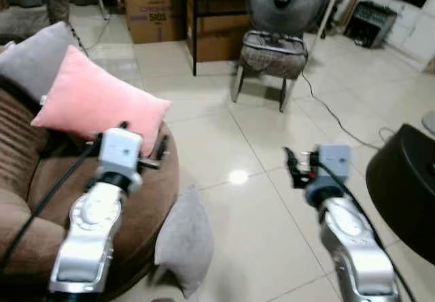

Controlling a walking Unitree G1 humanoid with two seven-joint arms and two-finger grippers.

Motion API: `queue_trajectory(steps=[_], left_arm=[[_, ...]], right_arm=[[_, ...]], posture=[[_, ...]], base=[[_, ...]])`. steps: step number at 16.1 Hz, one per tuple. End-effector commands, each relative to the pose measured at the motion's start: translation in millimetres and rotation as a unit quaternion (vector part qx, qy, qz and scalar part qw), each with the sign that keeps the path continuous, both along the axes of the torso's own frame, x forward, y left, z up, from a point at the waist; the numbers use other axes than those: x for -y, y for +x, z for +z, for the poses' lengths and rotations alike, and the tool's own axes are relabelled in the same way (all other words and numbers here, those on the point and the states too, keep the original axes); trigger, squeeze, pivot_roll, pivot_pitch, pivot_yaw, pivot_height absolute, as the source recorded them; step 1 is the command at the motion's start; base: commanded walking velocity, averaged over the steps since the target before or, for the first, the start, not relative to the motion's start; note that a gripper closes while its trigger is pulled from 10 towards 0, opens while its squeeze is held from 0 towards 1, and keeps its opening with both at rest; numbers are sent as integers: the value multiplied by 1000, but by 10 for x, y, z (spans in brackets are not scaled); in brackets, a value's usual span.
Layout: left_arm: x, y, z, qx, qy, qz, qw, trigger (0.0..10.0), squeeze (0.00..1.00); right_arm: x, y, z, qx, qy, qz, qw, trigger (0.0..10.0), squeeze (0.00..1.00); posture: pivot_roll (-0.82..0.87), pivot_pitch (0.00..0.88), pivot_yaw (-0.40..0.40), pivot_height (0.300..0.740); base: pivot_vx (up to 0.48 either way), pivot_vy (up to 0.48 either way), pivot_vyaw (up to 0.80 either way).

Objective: Move the pillow to the sofa from floor

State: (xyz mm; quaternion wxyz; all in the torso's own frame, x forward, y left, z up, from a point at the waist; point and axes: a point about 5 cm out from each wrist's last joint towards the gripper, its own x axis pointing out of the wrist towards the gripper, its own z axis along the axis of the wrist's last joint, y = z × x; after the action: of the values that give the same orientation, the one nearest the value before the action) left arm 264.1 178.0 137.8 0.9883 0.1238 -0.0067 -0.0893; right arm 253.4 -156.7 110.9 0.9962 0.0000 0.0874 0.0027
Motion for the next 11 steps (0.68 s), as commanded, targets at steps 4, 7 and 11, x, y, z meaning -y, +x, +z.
queue_trajectory(steps=[4,7,11], left_arm=[[5,-16,10,2,1,-6,1000,10000,0],[14,-20,9,3,-1,-7,1000,10000,0],[6,-23,10,4,-2,-4,1000,10000,0]], right_arm=[[-2,-25,23,2,6,0,1000,10000,0],[8,-30,28,4,-2,1,1000,10000,0],[1,-23,33,6,-2,3,1000,10000,0]], posture=[[80,0,-52,740],[79,0,-52,740],[83,0,-58,740]], base=[[0,0,-200],[0,0,-800],[243,0,-128]])
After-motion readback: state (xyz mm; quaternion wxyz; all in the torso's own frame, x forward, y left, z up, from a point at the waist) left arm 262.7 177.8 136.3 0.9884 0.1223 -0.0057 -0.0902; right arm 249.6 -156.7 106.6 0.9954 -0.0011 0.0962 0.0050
